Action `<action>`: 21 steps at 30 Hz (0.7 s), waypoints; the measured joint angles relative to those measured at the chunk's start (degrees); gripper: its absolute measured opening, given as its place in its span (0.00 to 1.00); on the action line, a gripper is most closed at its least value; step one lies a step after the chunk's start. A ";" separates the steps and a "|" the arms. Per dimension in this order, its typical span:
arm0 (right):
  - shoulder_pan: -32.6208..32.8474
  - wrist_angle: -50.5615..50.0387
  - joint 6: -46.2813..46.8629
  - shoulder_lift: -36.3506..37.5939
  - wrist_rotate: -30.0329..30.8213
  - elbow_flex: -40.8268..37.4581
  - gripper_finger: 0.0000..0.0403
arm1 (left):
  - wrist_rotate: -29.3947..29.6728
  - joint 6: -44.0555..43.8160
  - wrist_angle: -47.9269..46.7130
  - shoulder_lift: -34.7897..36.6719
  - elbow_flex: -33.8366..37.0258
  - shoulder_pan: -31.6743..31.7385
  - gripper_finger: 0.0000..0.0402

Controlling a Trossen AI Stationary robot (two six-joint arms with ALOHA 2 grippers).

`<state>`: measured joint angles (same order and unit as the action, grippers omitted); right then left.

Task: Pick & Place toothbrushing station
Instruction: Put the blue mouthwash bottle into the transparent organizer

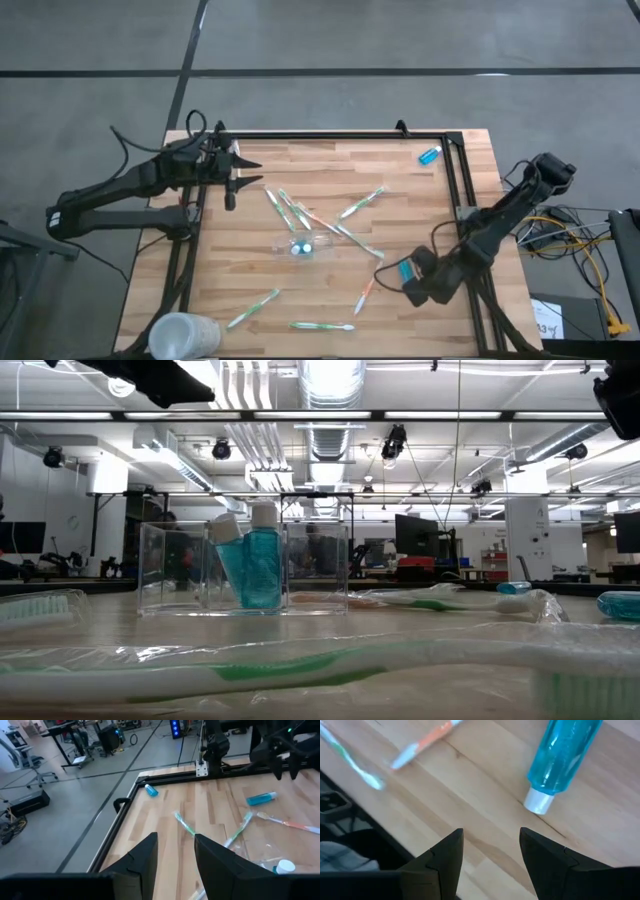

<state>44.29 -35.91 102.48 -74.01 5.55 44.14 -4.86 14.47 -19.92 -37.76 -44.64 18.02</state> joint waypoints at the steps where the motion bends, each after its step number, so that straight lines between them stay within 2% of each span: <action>1: -0.02 -0.08 -0.23 -0.78 -0.50 0.00 0.47 | -0.46 -0.02 0.70 0.00 0.02 0.00 0.33; 8: -0.04 -1.36 0.57 -6.45 -0.68 0.00 0.47 | -0.64 -0.08 5.29 0.16 -0.01 0.00 0.33; 21: -0.04 -1.52 1.06 -13.89 -1.08 0.02 0.47 | -0.65 -0.96 5.37 0.15 -0.01 0.00 0.33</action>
<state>44.25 -37.42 103.55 -87.90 4.47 44.16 -5.52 13.52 -14.55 -37.60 -44.64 18.02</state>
